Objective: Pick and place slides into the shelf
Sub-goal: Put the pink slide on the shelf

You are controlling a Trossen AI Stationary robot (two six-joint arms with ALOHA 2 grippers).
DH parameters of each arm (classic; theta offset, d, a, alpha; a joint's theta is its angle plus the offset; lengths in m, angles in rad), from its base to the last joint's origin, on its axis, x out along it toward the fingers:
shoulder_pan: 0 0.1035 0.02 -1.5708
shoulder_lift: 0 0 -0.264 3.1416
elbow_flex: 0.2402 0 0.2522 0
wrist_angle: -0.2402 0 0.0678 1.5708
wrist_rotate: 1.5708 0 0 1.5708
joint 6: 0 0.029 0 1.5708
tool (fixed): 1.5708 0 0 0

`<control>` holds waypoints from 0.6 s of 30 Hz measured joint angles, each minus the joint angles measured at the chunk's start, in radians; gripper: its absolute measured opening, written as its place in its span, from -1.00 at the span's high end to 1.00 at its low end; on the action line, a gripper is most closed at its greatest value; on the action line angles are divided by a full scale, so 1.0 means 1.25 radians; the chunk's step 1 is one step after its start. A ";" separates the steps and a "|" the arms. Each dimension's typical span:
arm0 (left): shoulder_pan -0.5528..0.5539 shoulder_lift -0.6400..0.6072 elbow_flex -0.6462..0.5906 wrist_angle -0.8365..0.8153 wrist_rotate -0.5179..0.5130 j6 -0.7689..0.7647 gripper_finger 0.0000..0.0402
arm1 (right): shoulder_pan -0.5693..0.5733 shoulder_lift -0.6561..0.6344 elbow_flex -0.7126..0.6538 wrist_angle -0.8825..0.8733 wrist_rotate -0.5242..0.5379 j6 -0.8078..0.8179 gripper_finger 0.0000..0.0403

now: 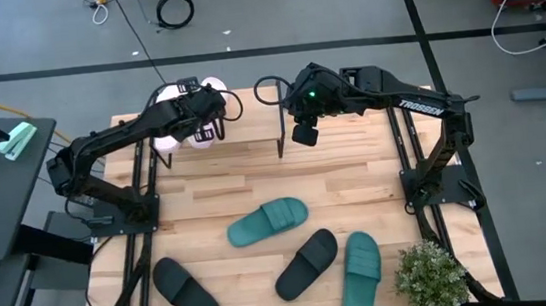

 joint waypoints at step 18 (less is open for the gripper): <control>0.013 0.096 0.000 0.119 -0.049 0.134 0.44 | 0.000 0.000 0.000 0.000 0.000 0.000 0.30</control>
